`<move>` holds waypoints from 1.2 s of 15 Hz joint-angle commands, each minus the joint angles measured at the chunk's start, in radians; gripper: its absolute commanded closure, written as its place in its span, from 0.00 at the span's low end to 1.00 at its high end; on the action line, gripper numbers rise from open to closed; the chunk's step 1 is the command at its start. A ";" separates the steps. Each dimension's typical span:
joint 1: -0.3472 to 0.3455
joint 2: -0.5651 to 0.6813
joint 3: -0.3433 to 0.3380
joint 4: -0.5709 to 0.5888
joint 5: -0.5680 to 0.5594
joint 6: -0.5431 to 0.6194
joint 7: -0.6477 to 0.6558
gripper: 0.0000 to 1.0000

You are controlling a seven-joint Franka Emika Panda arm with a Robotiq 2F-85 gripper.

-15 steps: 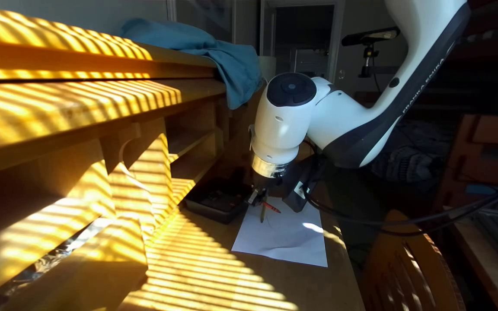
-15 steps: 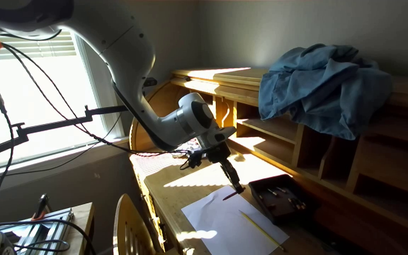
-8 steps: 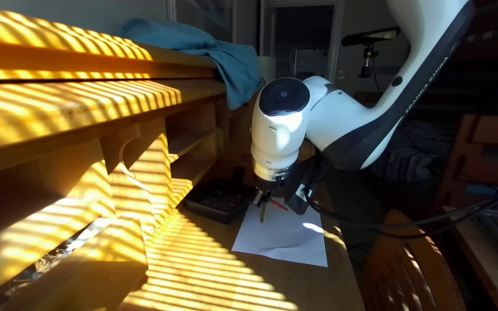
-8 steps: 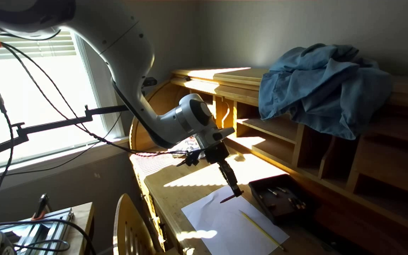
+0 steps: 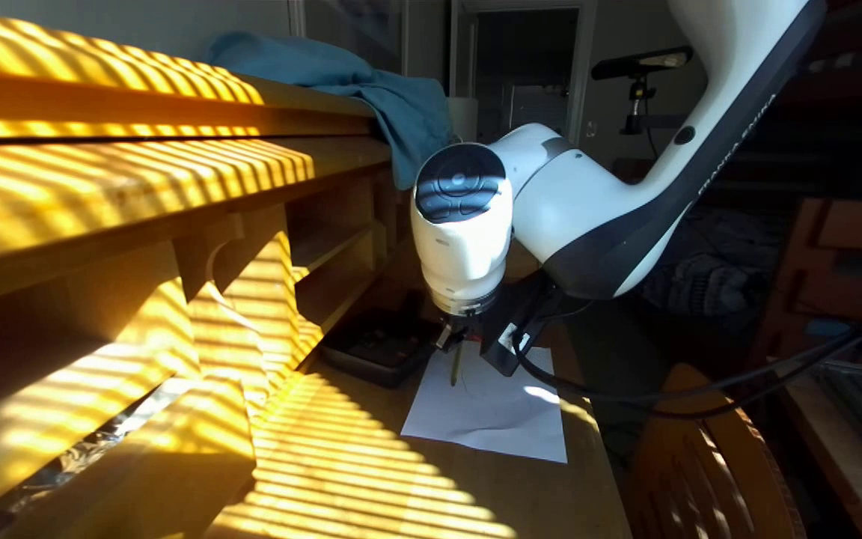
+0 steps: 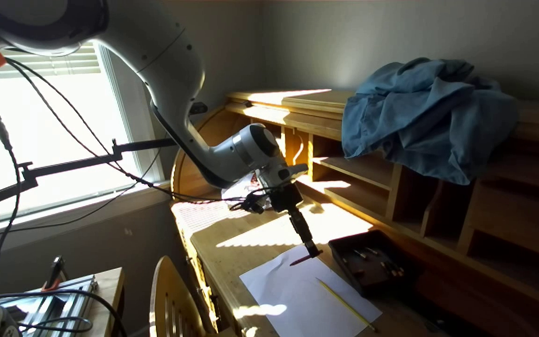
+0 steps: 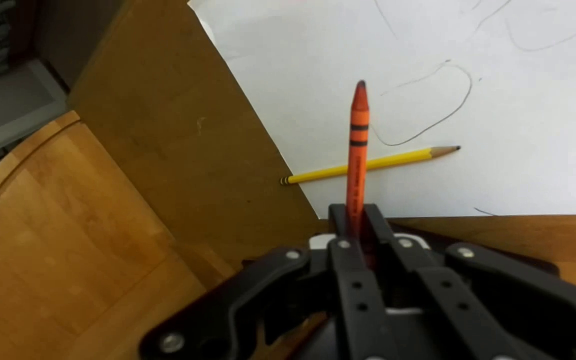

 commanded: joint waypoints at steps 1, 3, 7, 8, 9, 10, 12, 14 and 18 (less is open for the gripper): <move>0.016 0.053 0.011 0.069 -0.024 -0.095 0.059 0.98; 0.024 0.076 0.015 0.095 -0.036 -0.136 0.064 0.98; 0.041 0.109 0.017 0.135 -0.067 -0.190 0.086 0.98; 0.014 0.078 0.034 0.099 -0.037 -0.162 0.053 0.91; 0.017 0.086 0.034 0.107 -0.040 -0.168 0.058 0.91; 0.019 0.091 0.034 0.113 -0.042 -0.172 0.061 0.91; 0.020 0.096 0.034 0.120 -0.041 -0.175 0.062 0.91; 0.033 0.100 0.030 0.130 -0.045 -0.210 0.078 0.98; 0.054 0.114 0.034 0.154 -0.054 -0.288 0.120 0.98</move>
